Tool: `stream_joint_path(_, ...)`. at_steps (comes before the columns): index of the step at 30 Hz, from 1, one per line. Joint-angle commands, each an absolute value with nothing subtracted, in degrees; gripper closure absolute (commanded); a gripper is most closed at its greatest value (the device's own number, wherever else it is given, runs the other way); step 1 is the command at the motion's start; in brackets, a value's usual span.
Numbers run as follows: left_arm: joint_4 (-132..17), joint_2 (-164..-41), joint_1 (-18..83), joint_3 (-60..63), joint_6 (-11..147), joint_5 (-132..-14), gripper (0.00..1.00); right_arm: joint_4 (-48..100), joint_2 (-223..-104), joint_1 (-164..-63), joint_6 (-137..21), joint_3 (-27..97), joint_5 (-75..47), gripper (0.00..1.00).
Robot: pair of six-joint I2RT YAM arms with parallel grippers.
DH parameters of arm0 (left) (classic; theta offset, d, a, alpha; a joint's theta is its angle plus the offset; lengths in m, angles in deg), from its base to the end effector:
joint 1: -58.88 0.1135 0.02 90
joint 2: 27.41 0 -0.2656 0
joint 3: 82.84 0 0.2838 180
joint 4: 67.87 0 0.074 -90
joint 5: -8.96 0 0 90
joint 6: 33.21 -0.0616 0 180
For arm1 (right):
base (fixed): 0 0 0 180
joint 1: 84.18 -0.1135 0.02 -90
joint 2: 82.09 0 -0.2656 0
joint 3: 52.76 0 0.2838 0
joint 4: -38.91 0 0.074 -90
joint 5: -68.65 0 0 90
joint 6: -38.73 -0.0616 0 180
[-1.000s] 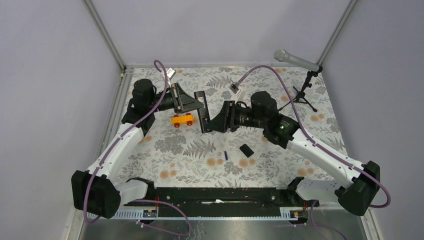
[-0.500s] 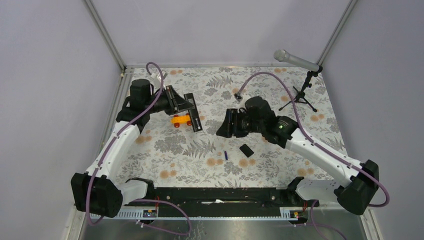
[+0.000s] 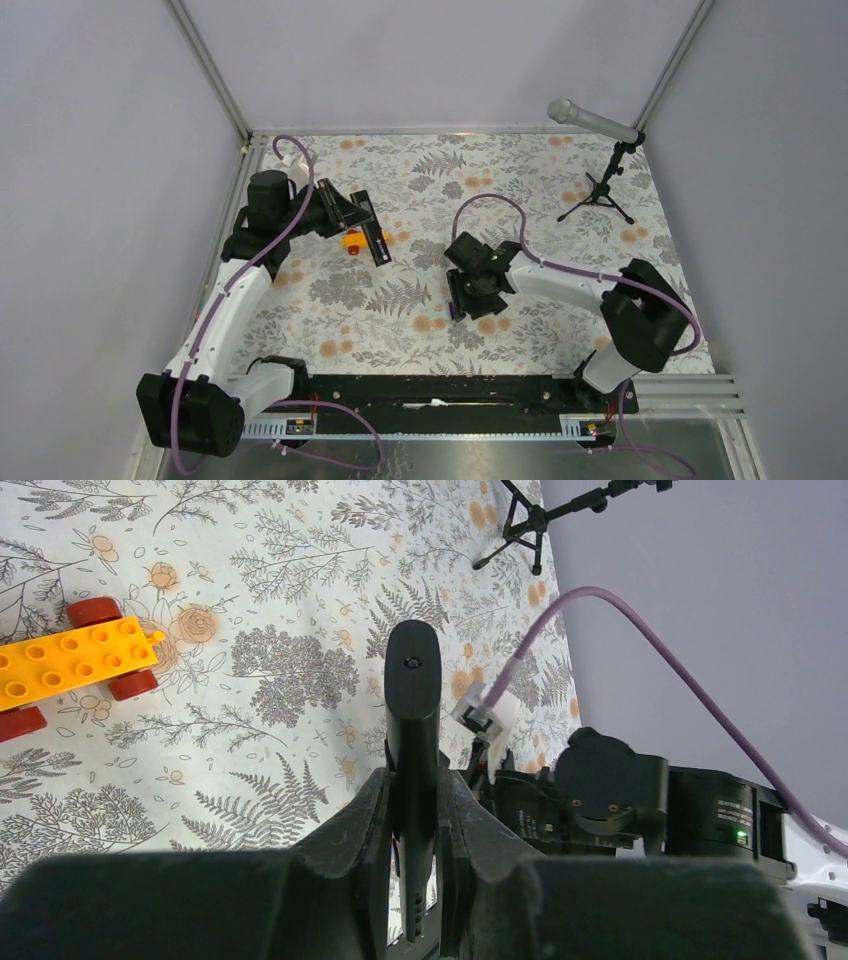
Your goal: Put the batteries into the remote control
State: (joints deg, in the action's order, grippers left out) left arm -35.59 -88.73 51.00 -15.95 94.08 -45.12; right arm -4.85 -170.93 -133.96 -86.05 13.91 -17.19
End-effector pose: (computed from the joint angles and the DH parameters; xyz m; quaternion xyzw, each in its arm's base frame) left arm 0.2780 -0.0750 0.3184 -0.0491 0.8244 -0.4341 0.3600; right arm 0.2114 0.2569 0.1483 -0.1351 0.9680 0.1664 0.1303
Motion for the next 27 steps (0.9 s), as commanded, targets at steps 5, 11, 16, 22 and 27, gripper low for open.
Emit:
stream_joint_path(5,-39.3,-86.7,52.3,-17.1,93.9,-45.4,1.00,-10.8,-180.0,-136.3,-84.7,23.1,-25.3,0.68)
stream_joint_path(11,-39.2,-85.7,53.8,-17.6,93.9,-45.6,1.00,-11.2,-180.9,-138.8,-82.4,27.3,-32.7,0.56)
stream_joint_path(16,-38.6,-84.9,55.3,-17.6,93.9,-46.9,1.00,-10.8,-183.8,-138.8,-82.7,28.9,-31.1,0.47)
stream_joint_path(22,-38.4,-84.5,56.3,-17.7,94.3,-47.4,1.00,-11.2,-186.6,-138.8,-90.1,28.6,-31.7,0.60)
stream_joint_path(27,-38.7,-84.6,56.4,-17.9,94.7,-47.4,1.00,-8.9,-186.5,-138.6,-95.0,26.9,-30.8,0.68)
